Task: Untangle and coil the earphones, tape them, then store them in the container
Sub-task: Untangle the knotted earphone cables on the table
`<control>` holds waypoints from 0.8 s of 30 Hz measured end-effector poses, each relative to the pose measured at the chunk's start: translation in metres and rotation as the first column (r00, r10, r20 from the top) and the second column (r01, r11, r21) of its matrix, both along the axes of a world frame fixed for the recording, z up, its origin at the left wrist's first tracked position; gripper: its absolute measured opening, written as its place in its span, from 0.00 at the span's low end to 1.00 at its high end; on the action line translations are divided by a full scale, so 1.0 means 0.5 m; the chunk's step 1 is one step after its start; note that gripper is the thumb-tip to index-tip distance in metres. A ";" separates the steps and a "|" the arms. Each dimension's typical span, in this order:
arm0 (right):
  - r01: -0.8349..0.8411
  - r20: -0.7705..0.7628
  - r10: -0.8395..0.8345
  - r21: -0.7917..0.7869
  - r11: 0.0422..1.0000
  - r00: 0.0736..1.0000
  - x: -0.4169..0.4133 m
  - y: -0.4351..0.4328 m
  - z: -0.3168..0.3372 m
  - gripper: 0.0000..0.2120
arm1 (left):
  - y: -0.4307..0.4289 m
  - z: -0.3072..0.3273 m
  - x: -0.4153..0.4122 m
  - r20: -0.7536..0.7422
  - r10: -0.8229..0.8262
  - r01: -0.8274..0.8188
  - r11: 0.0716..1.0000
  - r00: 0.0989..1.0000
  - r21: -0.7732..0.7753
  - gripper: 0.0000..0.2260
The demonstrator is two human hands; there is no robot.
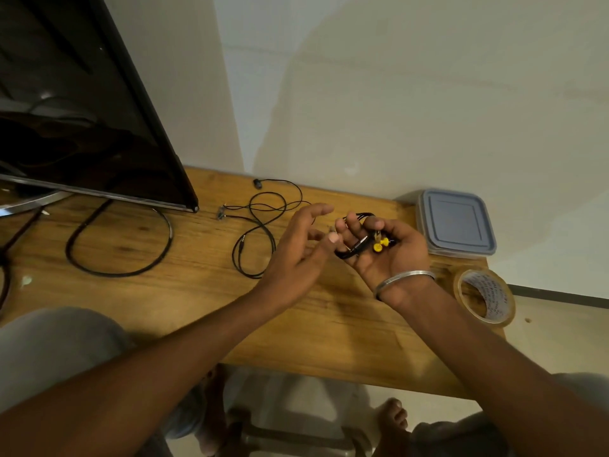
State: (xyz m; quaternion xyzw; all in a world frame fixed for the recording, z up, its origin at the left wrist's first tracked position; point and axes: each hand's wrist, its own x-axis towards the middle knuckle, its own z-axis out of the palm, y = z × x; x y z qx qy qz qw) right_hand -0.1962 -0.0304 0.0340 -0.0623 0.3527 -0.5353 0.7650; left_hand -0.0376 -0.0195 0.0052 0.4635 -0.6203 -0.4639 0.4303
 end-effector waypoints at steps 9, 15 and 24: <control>-0.077 0.065 0.084 -0.102 0.992 0.994 0.007 0.008 0.036 0.14 | 0.009 0.023 0.000 0.173 0.132 -0.051 0.911 0.976 -0.410 0.19; -0.117 0.045 0.124 -0.132 0.984 0.991 0.012 0.013 0.043 0.12 | 0.006 0.015 -0.001 0.295 0.160 0.029 0.836 0.942 -0.548 0.08; -0.098 -0.017 0.097 -0.125 0.987 0.995 0.035 0.024 0.032 0.11 | 0.008 0.013 -0.005 0.055 0.206 -0.192 0.962 0.977 -0.192 0.13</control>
